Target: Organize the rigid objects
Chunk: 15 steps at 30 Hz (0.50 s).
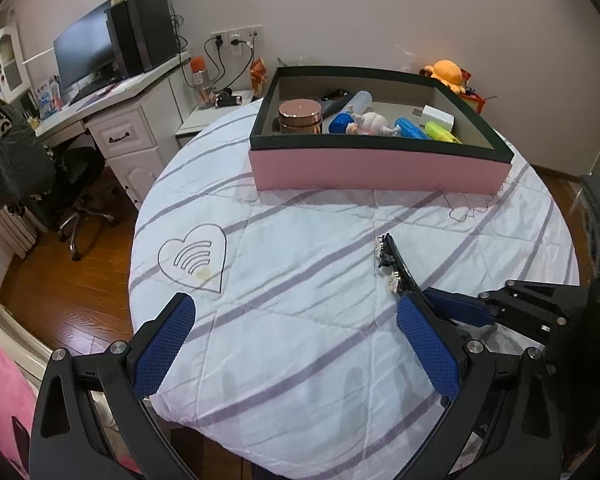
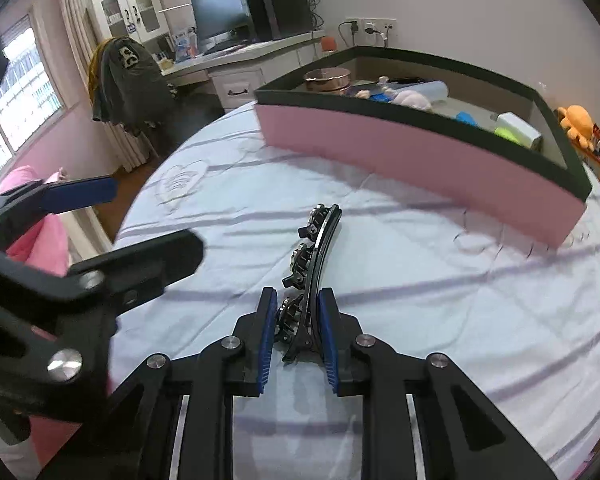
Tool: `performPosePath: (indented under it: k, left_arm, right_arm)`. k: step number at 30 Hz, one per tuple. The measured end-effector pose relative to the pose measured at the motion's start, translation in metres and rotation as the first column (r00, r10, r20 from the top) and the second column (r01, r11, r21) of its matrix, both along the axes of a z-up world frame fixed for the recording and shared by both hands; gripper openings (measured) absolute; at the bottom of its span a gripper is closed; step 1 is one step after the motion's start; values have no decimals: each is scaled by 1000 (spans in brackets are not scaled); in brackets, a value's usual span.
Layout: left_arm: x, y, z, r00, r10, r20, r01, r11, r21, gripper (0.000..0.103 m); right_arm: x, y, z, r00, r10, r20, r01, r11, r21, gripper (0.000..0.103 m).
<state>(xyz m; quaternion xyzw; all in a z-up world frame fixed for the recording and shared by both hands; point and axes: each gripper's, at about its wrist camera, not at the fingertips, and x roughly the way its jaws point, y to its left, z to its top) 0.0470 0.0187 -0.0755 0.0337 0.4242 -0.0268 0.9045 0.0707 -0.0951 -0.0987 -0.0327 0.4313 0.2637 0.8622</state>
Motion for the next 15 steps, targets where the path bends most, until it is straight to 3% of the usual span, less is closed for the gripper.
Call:
performPosePath:
  k: [3, 4, 5, 10, 15]
  left_arm:
    - [-4, -2, -2, 1000, -1, -6, 1, 1000, -7, 102]
    - [-4, -4, -3, 1000, -4, -10, 4, 1000, -10, 102]
    - [-5, -7, -3, 1000, -7, -10, 7, 1000, -11, 102]
    - [0, -27, -6, 1000, -18, -15, 17, 999, -38, 102]
    - [8, -50, -16, 999, 22, -29, -25, 996, -88, 102]
  right_arm:
    - [-9, -5, 3, 999, -28, 37, 29, 1000, -6, 32]
    - [-13, -6, 4, 998, -37, 43, 38, 999, -11, 52]
    - [-17, -10, 6, 997, -50, 59, 51, 999, -18, 65]
    - [-35, -36, 16, 990, -89, 107, 92, 995, -27, 67]
    - [-38, -72, 12, 973, -180, 145, 196, 976, -100, 67]
